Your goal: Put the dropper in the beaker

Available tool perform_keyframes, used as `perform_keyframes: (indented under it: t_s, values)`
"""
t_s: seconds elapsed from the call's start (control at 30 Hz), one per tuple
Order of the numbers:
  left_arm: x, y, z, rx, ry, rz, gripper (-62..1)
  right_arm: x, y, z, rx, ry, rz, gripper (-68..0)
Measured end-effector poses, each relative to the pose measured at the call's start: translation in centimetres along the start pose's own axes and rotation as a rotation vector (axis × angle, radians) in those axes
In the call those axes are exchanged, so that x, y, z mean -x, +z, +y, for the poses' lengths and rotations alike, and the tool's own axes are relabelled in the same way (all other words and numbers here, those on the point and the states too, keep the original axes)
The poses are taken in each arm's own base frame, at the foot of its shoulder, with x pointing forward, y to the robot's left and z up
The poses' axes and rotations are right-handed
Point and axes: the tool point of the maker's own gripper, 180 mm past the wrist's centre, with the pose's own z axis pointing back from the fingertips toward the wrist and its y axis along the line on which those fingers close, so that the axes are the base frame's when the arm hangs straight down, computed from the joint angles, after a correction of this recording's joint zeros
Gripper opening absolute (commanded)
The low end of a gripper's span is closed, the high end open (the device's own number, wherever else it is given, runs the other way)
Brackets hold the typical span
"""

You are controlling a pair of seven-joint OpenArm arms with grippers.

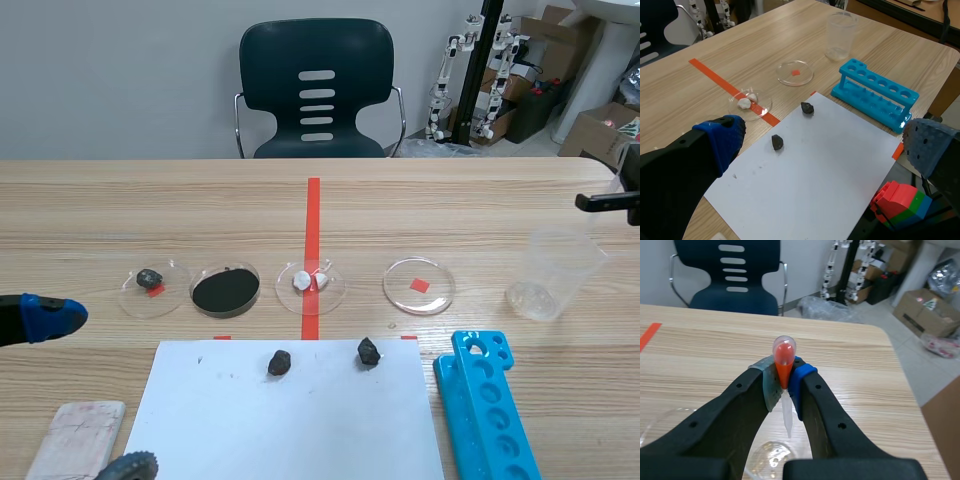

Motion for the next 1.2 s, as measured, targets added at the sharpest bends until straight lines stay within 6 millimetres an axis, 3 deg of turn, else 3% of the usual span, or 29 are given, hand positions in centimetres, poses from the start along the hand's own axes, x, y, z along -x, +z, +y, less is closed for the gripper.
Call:
perform_keyframes:
  t_s: [0.43,0.73,1.2]
  values:
    - [0.0,0.0,0.0,0.0,0.0,0.0,1.4,2.8,-0.5,2.3,-0.079,-0.04,0.045,-66.9]
    - [0.0,0.0,0.0,0.0,0.0,0.0,1.4,4.7,-0.3,1.9,-0.066,-0.056,0.091,-66.9]
    - [0.0,0.0,0.0,0.0,0.0,0.0,1.4,5.2,-0.3,1.8,-0.063,-0.06,0.102,-66.9]
